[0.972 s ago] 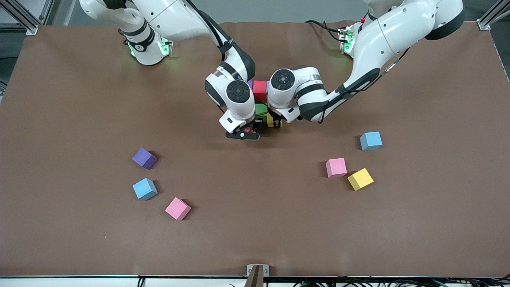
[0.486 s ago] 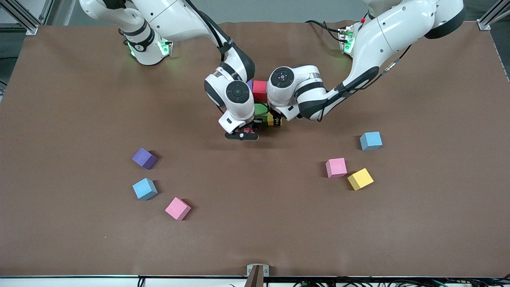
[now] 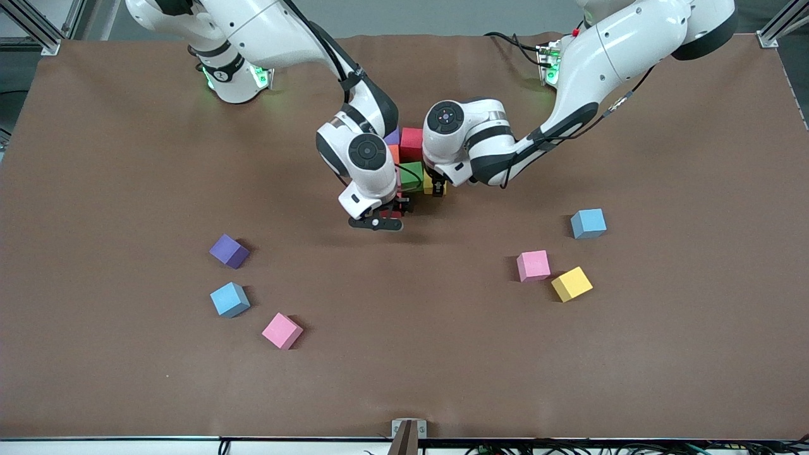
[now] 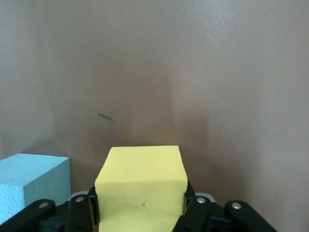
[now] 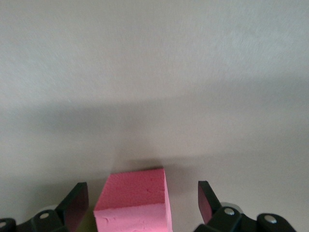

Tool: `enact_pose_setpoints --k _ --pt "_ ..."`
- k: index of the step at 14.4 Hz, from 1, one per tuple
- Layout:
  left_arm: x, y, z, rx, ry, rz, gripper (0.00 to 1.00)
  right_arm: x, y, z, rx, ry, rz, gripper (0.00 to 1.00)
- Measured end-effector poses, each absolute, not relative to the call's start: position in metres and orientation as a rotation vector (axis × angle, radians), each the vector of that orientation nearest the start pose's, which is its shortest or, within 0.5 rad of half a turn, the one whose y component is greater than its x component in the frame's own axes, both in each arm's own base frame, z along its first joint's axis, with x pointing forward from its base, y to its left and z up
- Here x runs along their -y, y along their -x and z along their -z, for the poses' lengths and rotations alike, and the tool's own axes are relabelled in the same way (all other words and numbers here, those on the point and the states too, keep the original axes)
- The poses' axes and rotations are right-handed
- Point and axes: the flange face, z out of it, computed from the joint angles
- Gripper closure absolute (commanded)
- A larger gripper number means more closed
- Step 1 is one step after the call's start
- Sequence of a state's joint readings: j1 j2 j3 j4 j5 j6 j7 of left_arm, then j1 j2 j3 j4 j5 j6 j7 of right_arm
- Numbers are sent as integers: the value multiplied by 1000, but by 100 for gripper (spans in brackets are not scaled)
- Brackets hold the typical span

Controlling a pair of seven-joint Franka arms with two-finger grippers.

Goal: Arrange 11 blocks into digit 3
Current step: 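Open both grippers and lift them off the red and yellow cubes, then move the right gripper to a pink cube while the left reaches another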

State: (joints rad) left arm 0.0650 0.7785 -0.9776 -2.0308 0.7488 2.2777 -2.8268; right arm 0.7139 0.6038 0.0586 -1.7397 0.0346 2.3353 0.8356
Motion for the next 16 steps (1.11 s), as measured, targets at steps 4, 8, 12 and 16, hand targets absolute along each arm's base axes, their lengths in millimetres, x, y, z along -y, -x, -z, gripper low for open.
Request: enact_pose_setpoints --k 4,8,12,16 --pt "445 -368 -196 2053 2253 -120 0 -443 -503 -276 -216 3088 -50 0" --pt "439 -370 -206 2057 2240 -134 0 -398 -532 -320 -333 3080 -43 0" --pt "429 -382 -257 2078 2249 -163 0 -348 -569 -331 -465 3067 9 0" --pt "404 -404 -285 2055 2245 -118 0 -304 -595 -321 -580 3068 11 0"
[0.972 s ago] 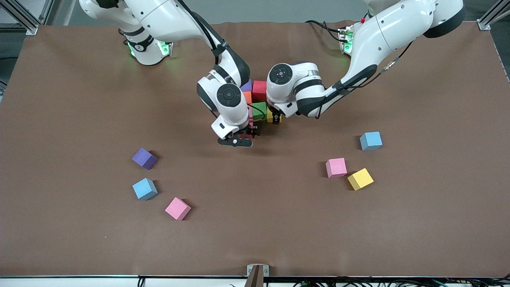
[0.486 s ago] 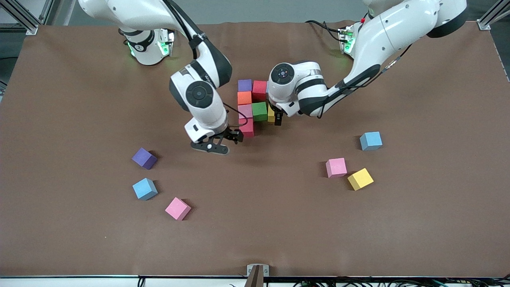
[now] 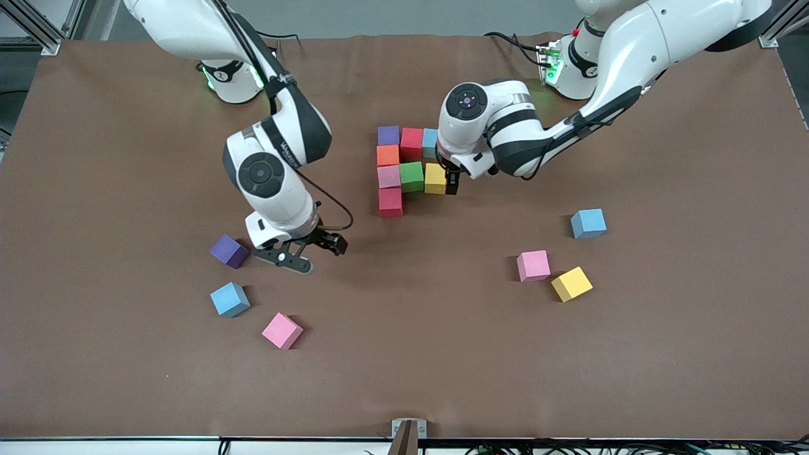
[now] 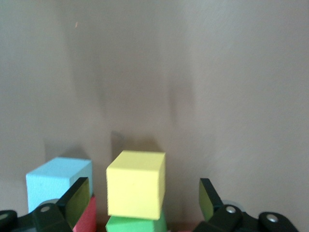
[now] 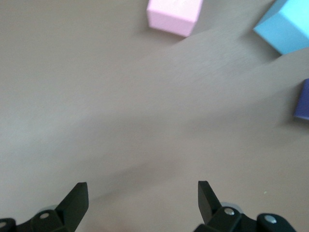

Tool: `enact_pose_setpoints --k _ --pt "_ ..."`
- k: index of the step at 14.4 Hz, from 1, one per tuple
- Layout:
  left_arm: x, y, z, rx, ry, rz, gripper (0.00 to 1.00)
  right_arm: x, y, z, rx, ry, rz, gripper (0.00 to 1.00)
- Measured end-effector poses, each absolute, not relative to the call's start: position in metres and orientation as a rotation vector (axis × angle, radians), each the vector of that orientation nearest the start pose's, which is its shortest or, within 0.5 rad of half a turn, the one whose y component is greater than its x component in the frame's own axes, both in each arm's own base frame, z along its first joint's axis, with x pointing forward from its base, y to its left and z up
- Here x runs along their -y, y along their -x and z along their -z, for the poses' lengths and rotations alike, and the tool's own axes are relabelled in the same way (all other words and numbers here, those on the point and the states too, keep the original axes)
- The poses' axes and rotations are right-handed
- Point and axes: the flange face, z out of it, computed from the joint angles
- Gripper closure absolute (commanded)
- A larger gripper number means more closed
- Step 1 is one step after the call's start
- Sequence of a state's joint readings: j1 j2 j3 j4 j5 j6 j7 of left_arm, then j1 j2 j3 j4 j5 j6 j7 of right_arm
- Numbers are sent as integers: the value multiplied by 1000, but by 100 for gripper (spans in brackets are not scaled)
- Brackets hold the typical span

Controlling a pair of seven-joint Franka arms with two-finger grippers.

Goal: Arrange 11 blocks into digit 3
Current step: 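Move the right gripper to a pink cube while the left reaches another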

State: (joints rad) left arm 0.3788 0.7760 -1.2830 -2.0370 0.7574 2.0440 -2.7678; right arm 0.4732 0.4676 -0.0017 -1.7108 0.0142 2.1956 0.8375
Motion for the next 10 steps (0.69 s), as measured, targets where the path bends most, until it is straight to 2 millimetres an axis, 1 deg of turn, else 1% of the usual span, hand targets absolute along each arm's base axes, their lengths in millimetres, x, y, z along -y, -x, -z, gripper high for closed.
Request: enact_pose_setpoints --k 1,3,6,7,8,10 --pt "392 -418 -290 2061 2235 -99 0 -293 -603 -314 -614 3071 11 0" --pt "365 -456 -303 2110 2202 -69 0 -278 -624 -305 -693 3059 29 0" --pt "315 -514 -321 2192 2167 -41 0 -276 -661 -295 -813 3010 85 0" --pt "298 -532 -323 2206 2159 -34 0 -270 -674 -292 -839 2998 103 0" --pt "280 -548 -320 2216 2147 -24 0 -261 -685 -288 -864 2988 115 0" --pt "244 -575 -306 2230 2102 -4 0 -238 -706 -278 -902 2973 137 0"
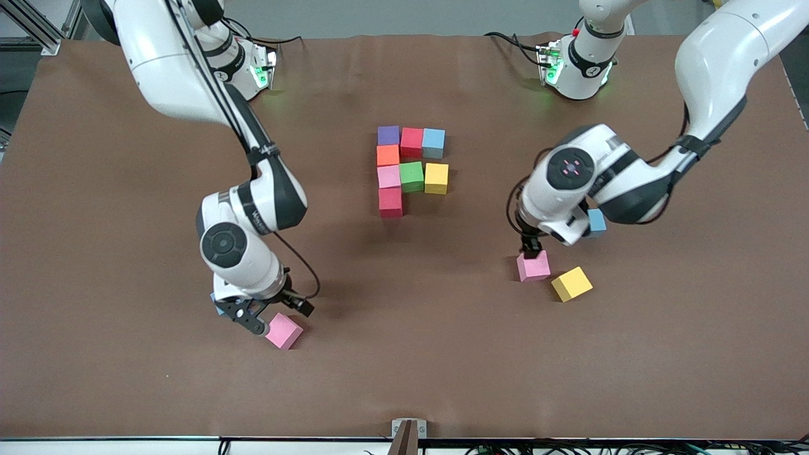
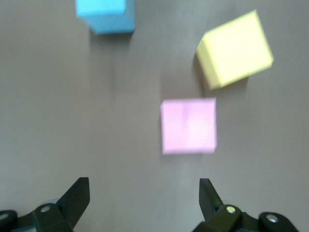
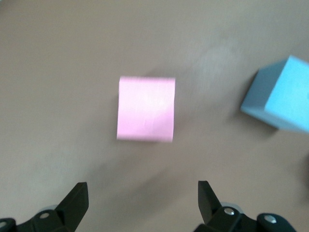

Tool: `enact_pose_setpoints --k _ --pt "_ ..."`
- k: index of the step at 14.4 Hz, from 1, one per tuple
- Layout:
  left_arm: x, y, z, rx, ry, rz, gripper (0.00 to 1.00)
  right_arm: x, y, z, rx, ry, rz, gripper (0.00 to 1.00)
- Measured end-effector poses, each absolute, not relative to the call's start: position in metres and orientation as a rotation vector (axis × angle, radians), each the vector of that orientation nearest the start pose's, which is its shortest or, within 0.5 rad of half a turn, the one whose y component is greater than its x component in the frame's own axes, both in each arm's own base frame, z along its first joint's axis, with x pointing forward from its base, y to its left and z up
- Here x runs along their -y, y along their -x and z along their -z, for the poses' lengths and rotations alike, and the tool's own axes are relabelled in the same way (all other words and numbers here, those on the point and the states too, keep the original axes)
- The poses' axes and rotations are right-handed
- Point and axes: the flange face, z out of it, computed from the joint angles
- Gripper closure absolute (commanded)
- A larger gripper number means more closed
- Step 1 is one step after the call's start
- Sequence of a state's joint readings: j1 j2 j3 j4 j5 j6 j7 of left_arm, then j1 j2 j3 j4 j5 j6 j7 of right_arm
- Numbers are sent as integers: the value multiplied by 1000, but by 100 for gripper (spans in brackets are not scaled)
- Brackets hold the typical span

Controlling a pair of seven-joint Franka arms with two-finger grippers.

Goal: Arrange 11 blocks into digit 3
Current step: 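Move the right gripper to a pink cube while the left reaches another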

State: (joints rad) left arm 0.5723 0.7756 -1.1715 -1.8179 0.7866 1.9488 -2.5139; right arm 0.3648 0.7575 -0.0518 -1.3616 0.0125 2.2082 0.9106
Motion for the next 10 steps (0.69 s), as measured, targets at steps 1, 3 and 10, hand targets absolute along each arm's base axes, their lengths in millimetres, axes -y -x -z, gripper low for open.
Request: enact_pose_setpoints --k 1,3,10 --pt "229 -584 -298 -2372 -2194 -2 0 -228 -715 -273 -908 2970 146 0" --pt "207 -597 -286 -2427 -2158 -11 0 -214 -731 -265 -901 2967 167 0" --pt "186 -621 -260 -2425 -2035 16 0 -218 -757 -215 -830 2996 160 2"
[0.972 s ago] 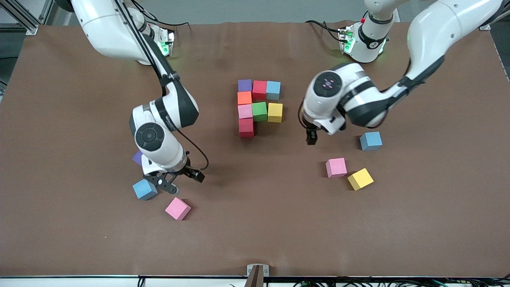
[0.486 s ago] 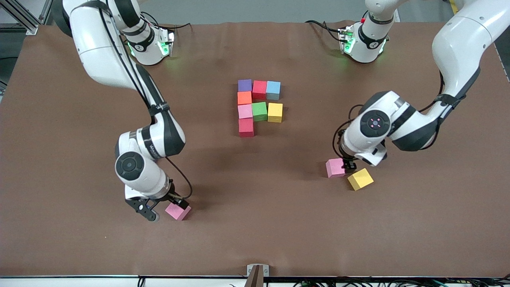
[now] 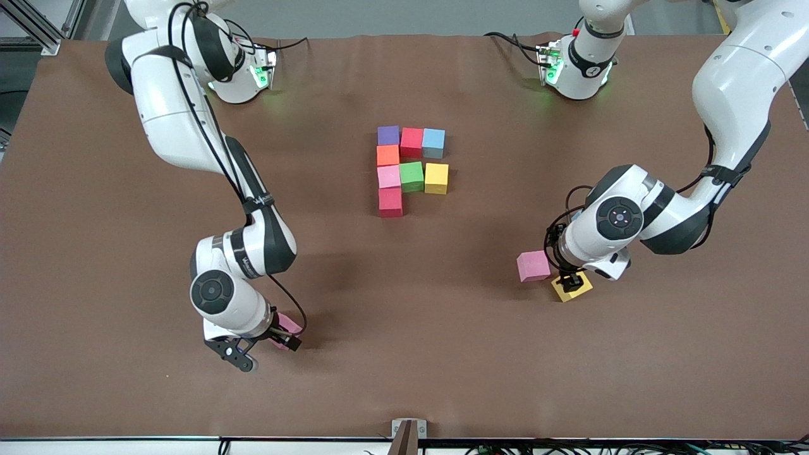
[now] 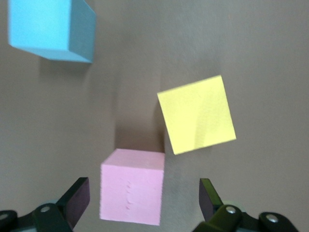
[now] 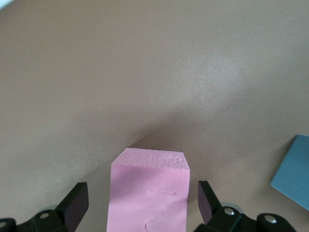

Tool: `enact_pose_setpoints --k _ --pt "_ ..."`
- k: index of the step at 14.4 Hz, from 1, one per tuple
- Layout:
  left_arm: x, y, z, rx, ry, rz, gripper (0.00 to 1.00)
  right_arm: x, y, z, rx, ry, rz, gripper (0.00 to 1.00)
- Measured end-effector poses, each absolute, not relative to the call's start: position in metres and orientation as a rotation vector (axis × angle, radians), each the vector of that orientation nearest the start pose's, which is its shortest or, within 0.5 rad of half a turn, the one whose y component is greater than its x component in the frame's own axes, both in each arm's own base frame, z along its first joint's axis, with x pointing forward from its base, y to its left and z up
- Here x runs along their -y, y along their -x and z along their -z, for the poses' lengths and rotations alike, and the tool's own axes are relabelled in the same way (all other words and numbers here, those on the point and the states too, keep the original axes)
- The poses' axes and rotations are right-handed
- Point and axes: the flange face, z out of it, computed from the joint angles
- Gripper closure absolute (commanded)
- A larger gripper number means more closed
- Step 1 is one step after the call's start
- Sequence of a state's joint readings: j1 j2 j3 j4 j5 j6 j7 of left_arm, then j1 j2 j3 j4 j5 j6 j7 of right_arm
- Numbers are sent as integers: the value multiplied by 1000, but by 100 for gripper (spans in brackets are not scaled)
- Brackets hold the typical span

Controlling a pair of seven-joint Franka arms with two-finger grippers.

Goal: Arrange 11 blocks into digit 3
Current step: 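Move the right gripper to a pink cube while the left reaches another, then close both grippers on their pink cubes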

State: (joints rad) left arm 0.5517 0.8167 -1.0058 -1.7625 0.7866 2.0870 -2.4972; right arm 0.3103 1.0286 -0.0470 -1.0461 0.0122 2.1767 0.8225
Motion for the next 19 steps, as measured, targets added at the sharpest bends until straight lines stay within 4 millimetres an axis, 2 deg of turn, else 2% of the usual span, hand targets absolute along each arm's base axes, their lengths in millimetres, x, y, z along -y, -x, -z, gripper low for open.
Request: enact_pose_setpoints --k 1,3,5,6,9,11,14,15,17,19 --pt "188 -622 -254 -2415 -2028 26 0 -219 -758 -211 -825 2999 158 13" --pt "196 -620 -238 -2406 -2045 31 0 -219 -758 -211 -820 3004 150 47" --pt "209 -615 -224 -2398 -2078 29 0 -219 -757 -212 -818 3017 124 93" --pt "214 -612 -220 -2397 -2089 30 0 -219 -757 -212 -817 3020 118 100" --pt "218 -610 -218 -2395 -2095 30 0 -220 -756 -214 -817 3026 97 100" --pt "216 -610 -216 -2397 -2097 33 0 -228 -752 -217 -802 3036 50 100" --pt "214 -611 -209 -2390 -2094 50 0 -265 -736 -233 -654 3071 -33 99" --pt "212 -612 -206 -2391 -2085 52 9 -280 -730 -241 -566 3080 -43 99" --pt "209 -613 -203 -2394 -2079 53 53 -309 -717 -259 -392 3075 -67 97" --pt "209 -613 -203 -2392 -2080 50 75 -331 -707 -277 -173 3055 -70 94"
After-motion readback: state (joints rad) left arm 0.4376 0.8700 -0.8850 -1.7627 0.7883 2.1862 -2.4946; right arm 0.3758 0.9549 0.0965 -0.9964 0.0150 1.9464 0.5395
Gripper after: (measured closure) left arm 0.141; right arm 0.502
